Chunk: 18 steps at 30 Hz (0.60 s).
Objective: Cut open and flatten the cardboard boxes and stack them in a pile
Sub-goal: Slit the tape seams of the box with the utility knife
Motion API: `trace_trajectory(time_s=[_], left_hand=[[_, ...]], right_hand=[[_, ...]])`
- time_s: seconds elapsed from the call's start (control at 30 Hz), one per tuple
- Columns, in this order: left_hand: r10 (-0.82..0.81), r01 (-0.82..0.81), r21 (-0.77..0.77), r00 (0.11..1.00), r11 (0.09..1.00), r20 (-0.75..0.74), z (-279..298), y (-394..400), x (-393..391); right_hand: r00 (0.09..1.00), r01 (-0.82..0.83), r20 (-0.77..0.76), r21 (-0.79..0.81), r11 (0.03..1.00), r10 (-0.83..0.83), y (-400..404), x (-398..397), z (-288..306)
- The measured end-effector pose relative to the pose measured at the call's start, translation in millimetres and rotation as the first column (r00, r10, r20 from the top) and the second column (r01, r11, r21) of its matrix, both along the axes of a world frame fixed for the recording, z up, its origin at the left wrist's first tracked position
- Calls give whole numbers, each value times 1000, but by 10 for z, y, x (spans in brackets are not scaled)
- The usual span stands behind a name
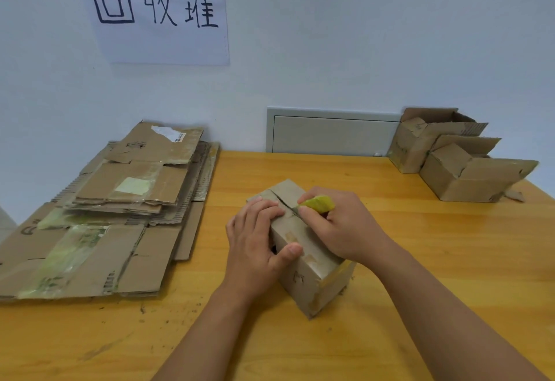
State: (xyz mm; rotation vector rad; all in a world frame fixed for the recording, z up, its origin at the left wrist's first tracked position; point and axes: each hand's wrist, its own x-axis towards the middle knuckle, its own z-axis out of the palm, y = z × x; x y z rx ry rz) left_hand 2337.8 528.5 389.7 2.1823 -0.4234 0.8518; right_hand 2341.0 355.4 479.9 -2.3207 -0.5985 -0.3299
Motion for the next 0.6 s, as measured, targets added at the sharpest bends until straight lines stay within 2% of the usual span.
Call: trace_trajectory(time_s=[0.6], left_hand=[[8, -8, 59, 1000, 998, -5, 33, -15, -58]], right_hand=[[997, -25, -65, 128, 991, 34, -348, -372, -61]])
